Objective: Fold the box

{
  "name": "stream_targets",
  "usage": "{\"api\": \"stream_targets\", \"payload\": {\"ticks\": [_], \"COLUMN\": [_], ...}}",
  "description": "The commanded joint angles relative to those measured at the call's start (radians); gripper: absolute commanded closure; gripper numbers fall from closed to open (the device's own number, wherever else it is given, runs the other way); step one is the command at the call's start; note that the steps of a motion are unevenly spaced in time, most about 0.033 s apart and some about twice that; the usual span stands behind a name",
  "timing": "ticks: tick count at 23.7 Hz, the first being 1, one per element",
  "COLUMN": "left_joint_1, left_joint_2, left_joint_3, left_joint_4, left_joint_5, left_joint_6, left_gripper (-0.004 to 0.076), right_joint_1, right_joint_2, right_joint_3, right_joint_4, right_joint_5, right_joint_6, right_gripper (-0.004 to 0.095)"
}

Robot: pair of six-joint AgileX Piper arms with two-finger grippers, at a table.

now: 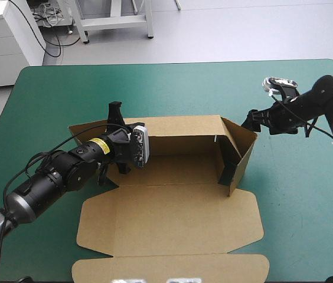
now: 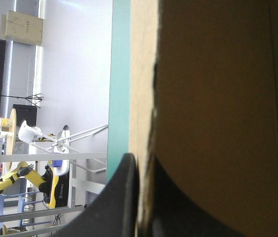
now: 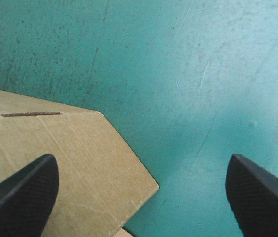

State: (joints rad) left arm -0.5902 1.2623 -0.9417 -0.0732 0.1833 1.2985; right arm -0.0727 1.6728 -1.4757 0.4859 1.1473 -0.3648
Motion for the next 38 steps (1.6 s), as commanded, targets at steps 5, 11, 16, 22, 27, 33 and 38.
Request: {"api": "stream_targets", "payload": {"ticks": [5,11,16,22,27,33,38], "left_joint_1": [-0.006,-0.006,-0.006,-0.006,-0.006,-0.006,-0.006], "left_joint_2": [-0.016,-0.016,-0.016,-0.016,-0.016,-0.016,-0.016], "left_joint_3": [-0.023,-0.023,-0.023,-0.023,-0.023,-0.023,-0.023], "left_joint_4": [-0.036,-0.036,-0.022,-0.022,-0.022,-0.022,-0.020], "left_joint_5": [0.009,0.009,0.009,0.018,0.018,0.038,0.112], "left_joint_6": [-0.019,-0.019,-0.019,-0.019,-0.019,-0.019,-0.019], "left_gripper": [0.0732,0.0732,0.0732,0.0732,0.0732,0.0732,0.0732], "right_joint_1": [-0.001,-0.001,-0.001,0.046,0.163,0.306,0.390], "right_joint_2": [-0.199,-0.300,-0.332,-0.340,-0.340,-0.340,-0.340], "right_joint_3": [0.187,0.313,0.378,0.465,0.524,0.524,0.524], "right_joint_4": [0.226,0.303,0.334,0.350,0.370,0.370,0.351], "right_joint_5": [-0.127,-0.174,-0.140,-0.117,-0.260,-0.422,-0.540], "right_joint_6": [-0.229,-0.385,-0.460,-0.510,-0.561,-0.617,-0.624], "right_gripper": [0.0101,0.0101,0.0101,0.0101,0.0101,0.0101,0.0107]}}
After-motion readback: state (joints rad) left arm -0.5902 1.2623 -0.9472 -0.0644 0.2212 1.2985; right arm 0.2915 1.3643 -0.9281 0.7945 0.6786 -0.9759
